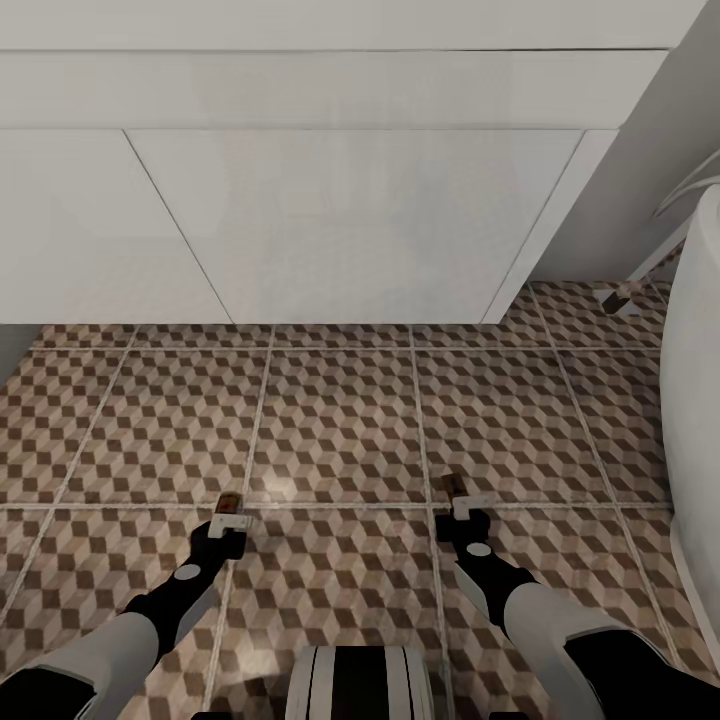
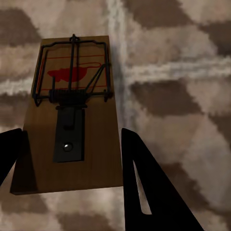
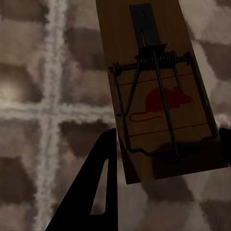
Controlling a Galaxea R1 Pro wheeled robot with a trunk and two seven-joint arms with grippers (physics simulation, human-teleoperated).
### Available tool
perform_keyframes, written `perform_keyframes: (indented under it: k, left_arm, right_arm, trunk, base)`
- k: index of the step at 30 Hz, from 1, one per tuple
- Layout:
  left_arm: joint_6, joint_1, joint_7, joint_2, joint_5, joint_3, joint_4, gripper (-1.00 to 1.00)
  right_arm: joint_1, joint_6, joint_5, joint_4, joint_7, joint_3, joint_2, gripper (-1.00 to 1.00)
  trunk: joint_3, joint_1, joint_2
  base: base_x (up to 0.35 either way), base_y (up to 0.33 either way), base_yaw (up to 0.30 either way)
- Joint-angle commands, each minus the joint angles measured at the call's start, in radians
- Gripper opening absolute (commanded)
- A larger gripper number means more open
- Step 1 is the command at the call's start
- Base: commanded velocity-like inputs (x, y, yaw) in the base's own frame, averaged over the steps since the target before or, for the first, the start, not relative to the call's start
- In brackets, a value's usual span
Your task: Take the four mousetraps from the cabinet in the bathroom and place them on the bathroom floor. Make sure all four end up on the same floor surface, and ensure that at least two of them are either under or directly next to the same bathroom sink.
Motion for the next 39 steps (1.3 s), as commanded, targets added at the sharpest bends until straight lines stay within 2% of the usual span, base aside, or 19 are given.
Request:
perform_keyframes:
  k: [1, 4, 9, 13, 22, 39]
  left_arm:
    - [-0.003, 0.0, 0.003, 0.001, 0.007, -0.008, 0.0, -1.0]
    - [-0.004, -0.002, 0.003, 0.002, 0.017, -0.008, -0.009, -1.0]
    - [-0.006, -0.032, 0.003, 0.001, 0.076, -0.006, -0.015, -1.0]
    - [-0.012, -0.041, 0.003, -0.001, 0.094, -0.006, -0.016, -1.0]
    - [-0.05, -0.045, 0.003, -0.005, 0.102, -0.007, -0.007, -1.0]
    - [-0.056, -0.045, 0.003, -0.007, 0.101, -0.008, -0.017, -1.0]
  right_arm:
    - [-0.001, -0.002, -0.004, 0.002, -0.005, 0.008, 0.0, -1.0]
    - [-0.001, -0.002, -0.005, 0.009, -0.005, 0.008, 0.0, -1.0]
    - [0.0, 0.002, -0.008, 0.017, -0.005, 0.008, 0.0, -1.0]
    - [0.0, 0.008, -0.008, 0.02, -0.004, 0.008, 0.0, -1.0]
    - [0.0, 0.018, -0.009, 0.022, -0.004, 0.008, -0.001, -1.0]
    - [0.0, 0.019, -0.006, 0.02, -0.006, 0.008, -0.002, -1.0]
  trunk:
    - [-0.001, 0.0, 0.0]
    - [-0.001, 0.0, 0.0]
    - [-0.001, 0.0, 0.0]
    - [-0.001, 0.0, 0.0]
    - [-0.001, 0.0, 0.0]
    - [-0.001, 0.0, 0.0]
  base:
    - [0.0, 0.0, 0.0]
    - [0.0, 0.0, 0.0]
    - [0.0, 0.0, 0.0]
    - [0.0, 0.0, 0.0]
    - [0.0, 0.0, 0.0]
    - [0.0, 0.0, 0.0]
